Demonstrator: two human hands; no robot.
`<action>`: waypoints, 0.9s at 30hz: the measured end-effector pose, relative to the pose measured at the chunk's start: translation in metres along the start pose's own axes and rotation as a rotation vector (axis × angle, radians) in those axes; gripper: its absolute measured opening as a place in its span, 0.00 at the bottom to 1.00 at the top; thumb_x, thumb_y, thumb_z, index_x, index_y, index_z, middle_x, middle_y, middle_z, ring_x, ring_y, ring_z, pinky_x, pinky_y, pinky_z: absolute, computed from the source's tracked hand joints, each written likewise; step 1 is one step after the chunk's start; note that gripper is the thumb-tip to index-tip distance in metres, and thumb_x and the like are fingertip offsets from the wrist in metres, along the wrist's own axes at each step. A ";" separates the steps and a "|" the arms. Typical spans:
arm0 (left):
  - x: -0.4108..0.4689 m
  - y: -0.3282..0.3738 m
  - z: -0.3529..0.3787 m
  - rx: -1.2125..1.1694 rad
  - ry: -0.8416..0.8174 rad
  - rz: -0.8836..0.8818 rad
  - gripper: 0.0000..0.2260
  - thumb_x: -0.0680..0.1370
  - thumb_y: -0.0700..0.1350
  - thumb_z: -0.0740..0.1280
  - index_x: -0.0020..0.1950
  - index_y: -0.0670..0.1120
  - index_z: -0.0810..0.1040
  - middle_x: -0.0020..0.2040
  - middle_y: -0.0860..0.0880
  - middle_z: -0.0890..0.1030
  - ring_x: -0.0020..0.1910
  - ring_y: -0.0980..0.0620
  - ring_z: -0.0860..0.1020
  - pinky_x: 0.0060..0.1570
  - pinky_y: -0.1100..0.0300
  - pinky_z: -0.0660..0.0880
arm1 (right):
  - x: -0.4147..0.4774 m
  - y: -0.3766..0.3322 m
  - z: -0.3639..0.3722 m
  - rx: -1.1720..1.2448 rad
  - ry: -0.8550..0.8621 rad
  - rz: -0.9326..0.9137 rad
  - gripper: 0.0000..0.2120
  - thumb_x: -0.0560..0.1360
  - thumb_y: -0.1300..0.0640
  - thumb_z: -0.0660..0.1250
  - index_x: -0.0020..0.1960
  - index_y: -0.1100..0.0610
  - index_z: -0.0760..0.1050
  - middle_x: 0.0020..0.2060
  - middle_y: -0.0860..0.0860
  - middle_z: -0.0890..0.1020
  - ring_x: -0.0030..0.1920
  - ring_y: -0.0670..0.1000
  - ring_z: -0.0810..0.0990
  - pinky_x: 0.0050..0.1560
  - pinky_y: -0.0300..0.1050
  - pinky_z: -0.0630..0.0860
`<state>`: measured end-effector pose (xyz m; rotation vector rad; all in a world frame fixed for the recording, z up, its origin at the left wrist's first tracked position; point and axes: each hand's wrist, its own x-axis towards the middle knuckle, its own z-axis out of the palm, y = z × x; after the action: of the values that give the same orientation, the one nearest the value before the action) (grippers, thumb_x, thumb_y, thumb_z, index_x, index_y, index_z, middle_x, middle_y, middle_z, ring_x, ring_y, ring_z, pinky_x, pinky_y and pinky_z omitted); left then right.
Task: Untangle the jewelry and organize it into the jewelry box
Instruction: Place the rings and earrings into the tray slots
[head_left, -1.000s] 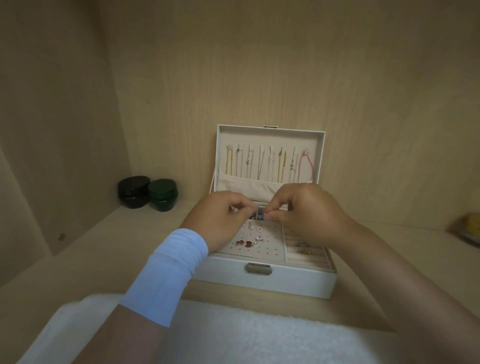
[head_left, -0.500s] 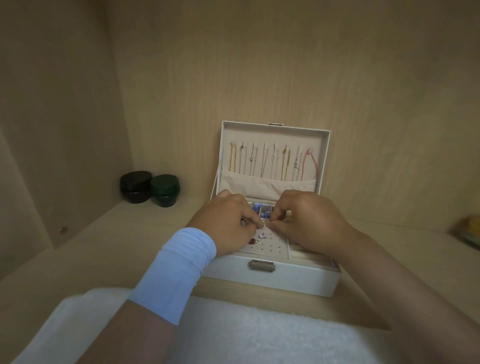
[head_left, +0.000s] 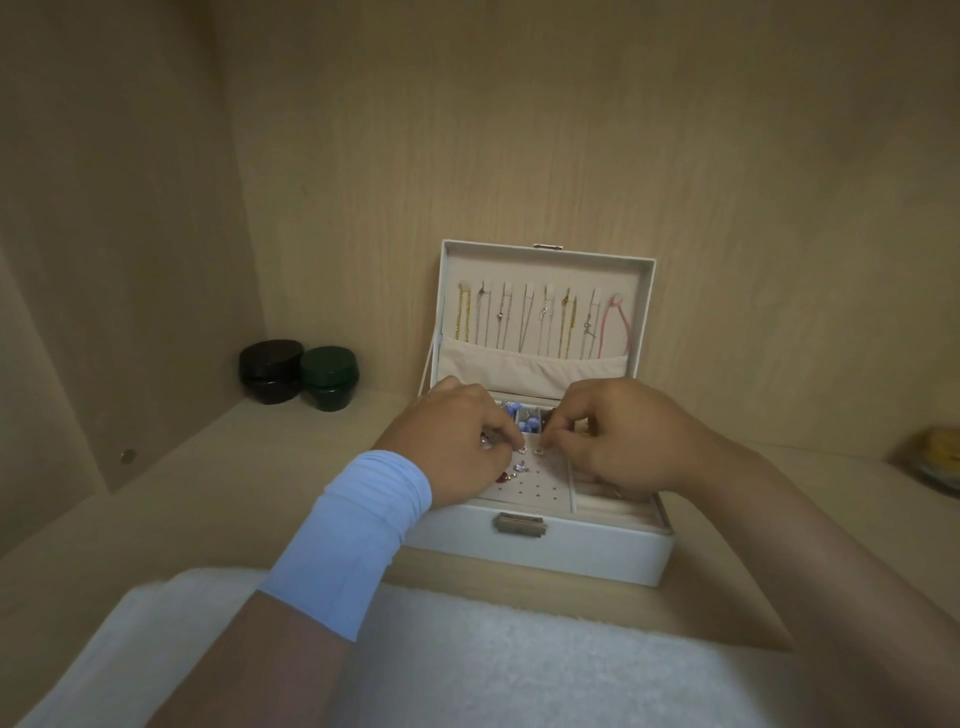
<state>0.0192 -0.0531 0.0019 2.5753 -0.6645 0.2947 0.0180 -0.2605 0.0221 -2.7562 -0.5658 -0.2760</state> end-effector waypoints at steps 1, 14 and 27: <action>0.000 0.002 0.000 -0.015 0.015 0.003 0.10 0.78 0.48 0.65 0.54 0.59 0.83 0.53 0.59 0.77 0.58 0.57 0.68 0.59 0.61 0.67 | -0.001 0.001 -0.002 0.024 -0.001 0.006 0.06 0.76 0.50 0.68 0.44 0.42 0.84 0.43 0.37 0.81 0.45 0.39 0.78 0.50 0.47 0.78; 0.045 0.123 0.043 -0.106 -0.033 0.132 0.08 0.76 0.48 0.65 0.51 0.57 0.82 0.47 0.59 0.81 0.41 0.61 0.75 0.48 0.62 0.73 | -0.078 0.119 -0.067 -0.056 -0.234 0.284 0.13 0.72 0.61 0.72 0.52 0.47 0.85 0.46 0.46 0.85 0.46 0.46 0.83 0.49 0.37 0.77; 0.082 0.179 0.118 0.088 -0.320 -0.052 0.07 0.73 0.47 0.67 0.48 0.57 0.82 0.55 0.55 0.81 0.53 0.51 0.79 0.55 0.61 0.75 | -0.093 0.170 -0.042 0.157 -0.284 0.329 0.07 0.68 0.58 0.79 0.45 0.50 0.87 0.40 0.44 0.86 0.37 0.37 0.79 0.38 0.25 0.71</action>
<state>0.0107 -0.2825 -0.0065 2.7477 -0.7071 -0.1120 -0.0012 -0.4554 -0.0069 -2.6918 -0.1795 0.2285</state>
